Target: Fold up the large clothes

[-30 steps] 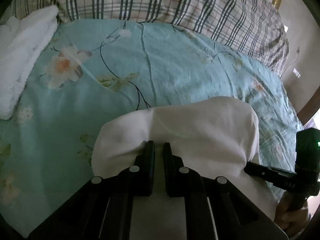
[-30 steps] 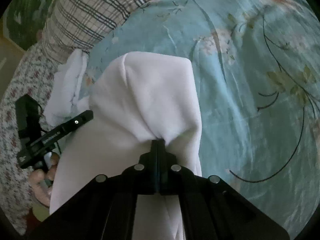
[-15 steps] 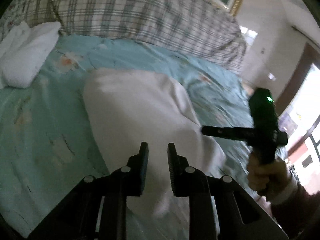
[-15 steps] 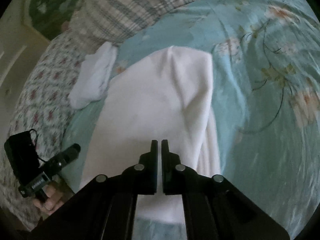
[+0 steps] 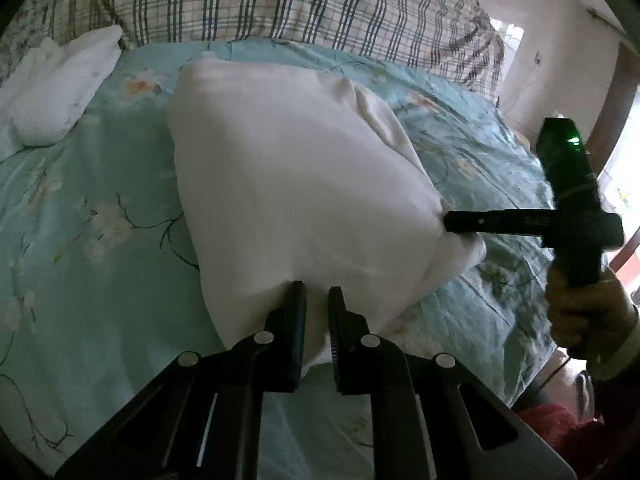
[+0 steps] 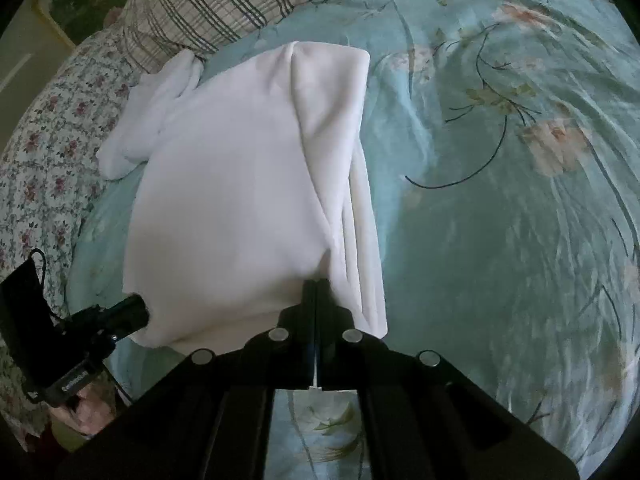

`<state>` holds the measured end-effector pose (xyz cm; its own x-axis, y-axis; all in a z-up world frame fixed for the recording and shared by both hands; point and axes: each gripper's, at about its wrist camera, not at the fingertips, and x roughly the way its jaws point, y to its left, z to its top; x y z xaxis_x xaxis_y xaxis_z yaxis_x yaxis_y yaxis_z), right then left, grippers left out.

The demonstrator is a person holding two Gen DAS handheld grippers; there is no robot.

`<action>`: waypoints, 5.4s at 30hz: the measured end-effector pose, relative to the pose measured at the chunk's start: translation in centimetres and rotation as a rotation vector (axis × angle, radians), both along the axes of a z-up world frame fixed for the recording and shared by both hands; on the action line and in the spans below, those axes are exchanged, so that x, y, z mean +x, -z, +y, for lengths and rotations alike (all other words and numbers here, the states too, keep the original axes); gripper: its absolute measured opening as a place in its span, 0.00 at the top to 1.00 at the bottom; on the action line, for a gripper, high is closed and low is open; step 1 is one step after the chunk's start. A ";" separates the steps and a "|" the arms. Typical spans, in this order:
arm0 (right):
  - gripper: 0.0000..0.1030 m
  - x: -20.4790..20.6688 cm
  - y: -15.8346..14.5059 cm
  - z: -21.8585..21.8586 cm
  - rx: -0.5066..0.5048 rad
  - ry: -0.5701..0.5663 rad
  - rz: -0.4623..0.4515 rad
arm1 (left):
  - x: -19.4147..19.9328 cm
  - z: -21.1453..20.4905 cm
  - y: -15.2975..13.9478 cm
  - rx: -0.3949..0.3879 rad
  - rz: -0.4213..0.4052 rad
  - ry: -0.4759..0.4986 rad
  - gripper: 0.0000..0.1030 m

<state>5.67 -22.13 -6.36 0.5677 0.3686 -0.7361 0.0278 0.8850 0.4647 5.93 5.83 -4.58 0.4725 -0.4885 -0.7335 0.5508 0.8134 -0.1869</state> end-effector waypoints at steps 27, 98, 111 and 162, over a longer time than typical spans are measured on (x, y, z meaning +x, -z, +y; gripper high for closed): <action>0.98 -0.4 -0.5 -0.7 -0.084 0.024 0.004 | 0.2 0.0 -0.5 -0.044 0.068 0.016 0.86; 0.38 -7.0 -3.0 2.3 -0.100 -0.049 -0.059 | -4.7 2.5 -1.0 0.125 0.023 -0.335 0.20; 0.20 -9.8 -6.2 2.5 -0.153 -0.143 -0.099 | -8.3 1.9 -6.6 0.287 -0.155 -0.239 0.18; 0.00 -4.3 -5.6 3.8 -0.122 -0.166 -0.068 | -2.1 -0.5 -6.4 0.340 -0.111 -0.290 0.01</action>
